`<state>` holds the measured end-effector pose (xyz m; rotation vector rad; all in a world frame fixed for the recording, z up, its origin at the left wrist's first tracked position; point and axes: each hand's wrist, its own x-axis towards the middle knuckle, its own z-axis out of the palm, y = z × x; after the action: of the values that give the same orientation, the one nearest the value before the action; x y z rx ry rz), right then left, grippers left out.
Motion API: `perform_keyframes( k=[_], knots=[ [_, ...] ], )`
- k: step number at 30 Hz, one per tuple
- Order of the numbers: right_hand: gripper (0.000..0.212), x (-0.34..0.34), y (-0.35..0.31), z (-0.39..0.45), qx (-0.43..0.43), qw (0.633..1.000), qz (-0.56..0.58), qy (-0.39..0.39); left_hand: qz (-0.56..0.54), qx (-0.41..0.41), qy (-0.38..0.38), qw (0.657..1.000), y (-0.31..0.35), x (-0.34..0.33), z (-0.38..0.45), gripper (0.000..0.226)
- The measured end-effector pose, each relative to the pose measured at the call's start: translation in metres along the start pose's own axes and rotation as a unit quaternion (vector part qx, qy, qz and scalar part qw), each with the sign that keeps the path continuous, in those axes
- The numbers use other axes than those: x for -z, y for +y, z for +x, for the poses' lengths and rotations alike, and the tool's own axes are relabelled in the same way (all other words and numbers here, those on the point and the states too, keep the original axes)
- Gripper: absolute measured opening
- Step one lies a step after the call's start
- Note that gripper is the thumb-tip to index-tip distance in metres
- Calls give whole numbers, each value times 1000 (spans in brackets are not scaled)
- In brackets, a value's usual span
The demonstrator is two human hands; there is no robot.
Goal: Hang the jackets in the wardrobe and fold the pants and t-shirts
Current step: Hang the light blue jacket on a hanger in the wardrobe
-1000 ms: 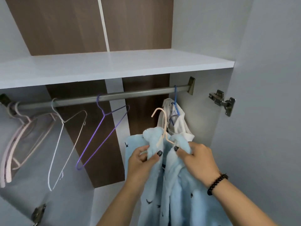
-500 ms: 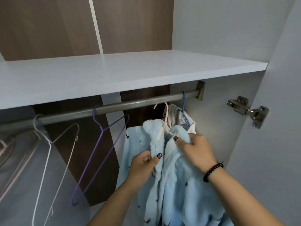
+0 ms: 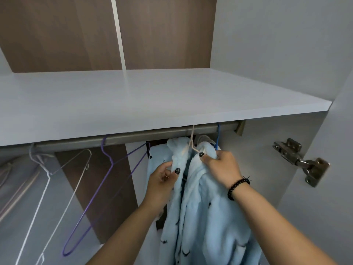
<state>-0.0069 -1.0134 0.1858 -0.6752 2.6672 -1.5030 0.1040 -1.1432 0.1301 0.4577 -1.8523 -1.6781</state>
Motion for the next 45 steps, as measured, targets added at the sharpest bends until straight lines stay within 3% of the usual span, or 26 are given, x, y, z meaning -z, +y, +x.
perform_keyframes(
  k=[8, 13, 19, 22, 26, 29, 32, 36, 39, 45],
  knots=[
    [43, -6, 22, 1, -41, 999, 5, -35, 41, 29, -15, 999, -21, -13, 7, 15],
    [37, -9, 26, -1, -1, 998, -33, -60, 11, 54, -17, 998, -30, -17, -2, 17],
    [27, -9, 40, -13, 66, 984, -69, -147, -17, 101, -56, 993, -45, -15, -17, 20],
    [71, -4, 50, -24, 110, 976, -56, -181, -22, 117, -68, 991, -48, -14, -24, 19],
    [85, -1, 64, -30, 226, 958, -49, -168, -24, 139, -52, 989, -49, -9, -30, 27],
    [70, -6, 75, -25, 276, 952, -76, -111, -2, 126, -54, 991, -48, -7, -31, 29],
    [44, -11, 77, -18, 292, 948, -102, -72, 35, 104, -37, 993, -48, -9, -31, 9],
    [25, -9, 68, -13, 330, 920, -211, -28, 183, 18, -13, 983, -45, -14, -26, 26],
    [12, -7, 59, -12, 383, 890, -248, -6, 216, -44, -14, 975, -40, -21, -22, 32],
    [20, -1, 44, -13, 444, 858, -259, -21, 144, -28, -16, 989, -30, -23, -10, 38]
  ],
)
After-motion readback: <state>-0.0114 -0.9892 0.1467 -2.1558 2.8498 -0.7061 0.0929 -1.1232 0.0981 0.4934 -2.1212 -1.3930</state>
